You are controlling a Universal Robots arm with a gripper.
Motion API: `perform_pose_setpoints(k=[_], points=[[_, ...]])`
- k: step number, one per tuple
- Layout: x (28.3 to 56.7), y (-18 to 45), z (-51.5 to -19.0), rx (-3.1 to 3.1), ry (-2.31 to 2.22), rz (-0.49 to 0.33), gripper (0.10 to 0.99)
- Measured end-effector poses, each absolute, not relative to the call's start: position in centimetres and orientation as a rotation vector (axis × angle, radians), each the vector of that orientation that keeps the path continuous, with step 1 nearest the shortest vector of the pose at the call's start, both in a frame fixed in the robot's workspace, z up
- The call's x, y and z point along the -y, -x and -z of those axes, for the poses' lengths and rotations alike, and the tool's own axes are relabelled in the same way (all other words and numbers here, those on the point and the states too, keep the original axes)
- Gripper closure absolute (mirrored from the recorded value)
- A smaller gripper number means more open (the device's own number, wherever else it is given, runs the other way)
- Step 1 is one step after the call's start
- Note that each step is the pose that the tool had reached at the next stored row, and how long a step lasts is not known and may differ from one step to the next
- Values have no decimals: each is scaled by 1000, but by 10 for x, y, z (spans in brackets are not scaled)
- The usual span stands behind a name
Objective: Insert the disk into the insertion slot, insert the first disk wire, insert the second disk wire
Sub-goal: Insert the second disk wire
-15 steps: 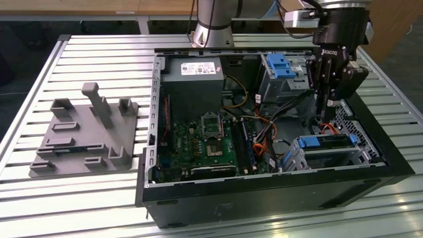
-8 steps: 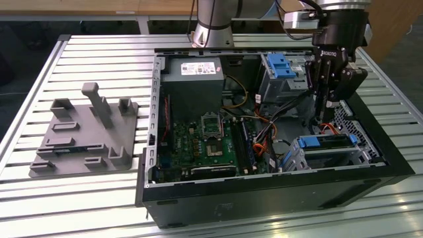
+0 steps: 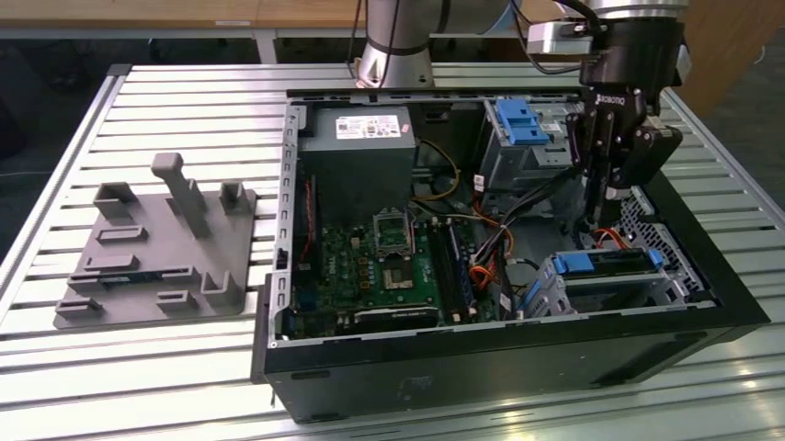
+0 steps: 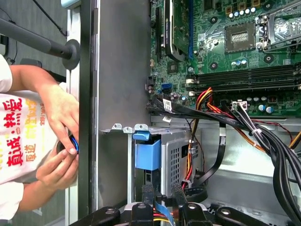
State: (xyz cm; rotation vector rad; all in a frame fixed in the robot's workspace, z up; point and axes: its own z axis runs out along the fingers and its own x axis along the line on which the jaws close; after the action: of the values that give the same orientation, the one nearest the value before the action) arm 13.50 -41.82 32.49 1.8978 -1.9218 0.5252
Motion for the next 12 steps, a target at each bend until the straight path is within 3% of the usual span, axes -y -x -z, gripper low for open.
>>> perform_pose_setpoints(k=[12], points=[[420, -135, -324, 1924, -1900, -522, 784]])
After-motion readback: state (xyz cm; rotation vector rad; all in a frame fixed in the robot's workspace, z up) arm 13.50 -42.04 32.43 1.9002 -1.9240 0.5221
